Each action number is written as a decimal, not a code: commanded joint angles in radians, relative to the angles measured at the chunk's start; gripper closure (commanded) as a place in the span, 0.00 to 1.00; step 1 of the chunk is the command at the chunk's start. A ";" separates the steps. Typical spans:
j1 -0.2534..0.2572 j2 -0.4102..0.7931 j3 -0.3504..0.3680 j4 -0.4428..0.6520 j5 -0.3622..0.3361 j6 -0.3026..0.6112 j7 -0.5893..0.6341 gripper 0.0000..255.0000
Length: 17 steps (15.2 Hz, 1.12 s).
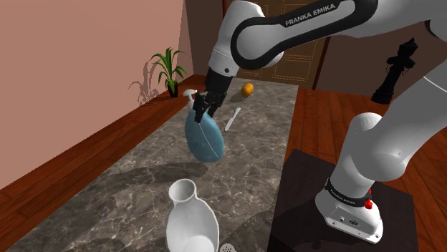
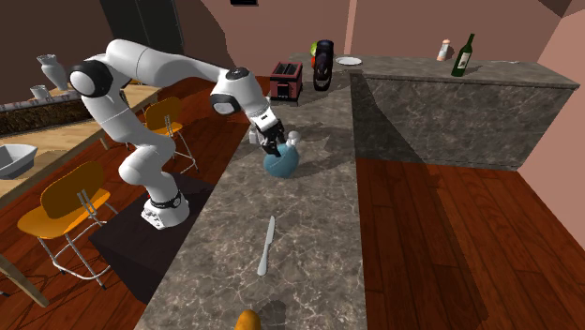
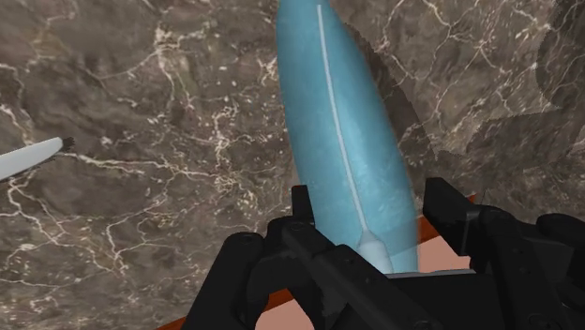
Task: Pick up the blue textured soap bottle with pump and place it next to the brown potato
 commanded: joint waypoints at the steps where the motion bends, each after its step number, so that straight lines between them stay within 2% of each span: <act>1: -0.003 -0.005 -0.001 0.024 -0.006 -0.028 0.008 1.00; 17: -0.017 -0.020 -0.013 0.224 -0.045 -0.238 0.060 1.00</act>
